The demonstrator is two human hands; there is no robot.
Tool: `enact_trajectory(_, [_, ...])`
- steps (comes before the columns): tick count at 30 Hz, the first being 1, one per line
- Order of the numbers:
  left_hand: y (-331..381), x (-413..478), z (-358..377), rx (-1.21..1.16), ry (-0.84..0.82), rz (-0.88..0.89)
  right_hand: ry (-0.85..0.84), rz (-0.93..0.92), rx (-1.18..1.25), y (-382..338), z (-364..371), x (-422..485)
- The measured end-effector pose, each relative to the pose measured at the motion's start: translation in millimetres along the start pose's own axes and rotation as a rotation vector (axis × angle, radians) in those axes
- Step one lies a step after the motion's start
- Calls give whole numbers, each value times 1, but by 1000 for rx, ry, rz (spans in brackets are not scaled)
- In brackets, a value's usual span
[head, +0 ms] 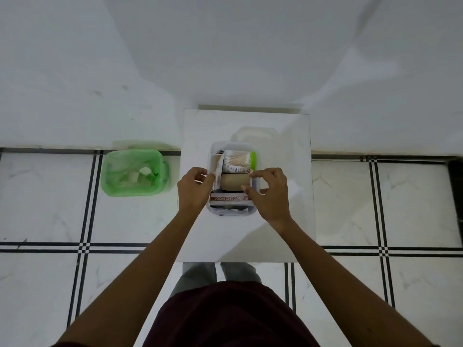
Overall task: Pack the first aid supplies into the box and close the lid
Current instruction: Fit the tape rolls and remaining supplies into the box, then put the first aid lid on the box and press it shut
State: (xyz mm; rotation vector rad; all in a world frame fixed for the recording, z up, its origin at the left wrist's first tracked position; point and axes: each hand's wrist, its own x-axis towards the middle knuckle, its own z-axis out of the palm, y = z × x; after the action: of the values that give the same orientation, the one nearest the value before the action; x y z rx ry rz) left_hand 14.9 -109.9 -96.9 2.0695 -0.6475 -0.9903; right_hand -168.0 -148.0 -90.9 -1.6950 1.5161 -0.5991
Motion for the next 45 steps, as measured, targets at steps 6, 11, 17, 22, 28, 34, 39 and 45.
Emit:
enact_trajectory(6, [-3, -12, -11, 226, -153, 103, 103, 347, 296, -1, -8, 1])
enact_trajectory(11, [6, -6, -20, 312, -285, 181, -34, 544, 45, 27, -4, 5])
enact_trajectory(17, [5, -15, -38, 340, -226, 258, -295, 491, -154, 37, 14, 0])
enact_trajectory(22, [-2, -23, -52, 251, -174, 194, -409, 581, -7, 38, 10, 4])
enact_trajectory(28, [-8, -24, -53, 149, -178, 128, -163, 702, 303, 41, -33, 5])
enact_trajectory(34, [-6, -26, -53, 114, -180, 70, -179, 573, 23, 32, -2, 0])
enact_trajectory(39, [-8, -22, -58, 137, -202, 81, -190, 512, -86, 29, 28, 1])
enact_trajectory(45, [-11, -21, -64, 112, -217, 41, -284, 545, -6, 45, 16, 8])
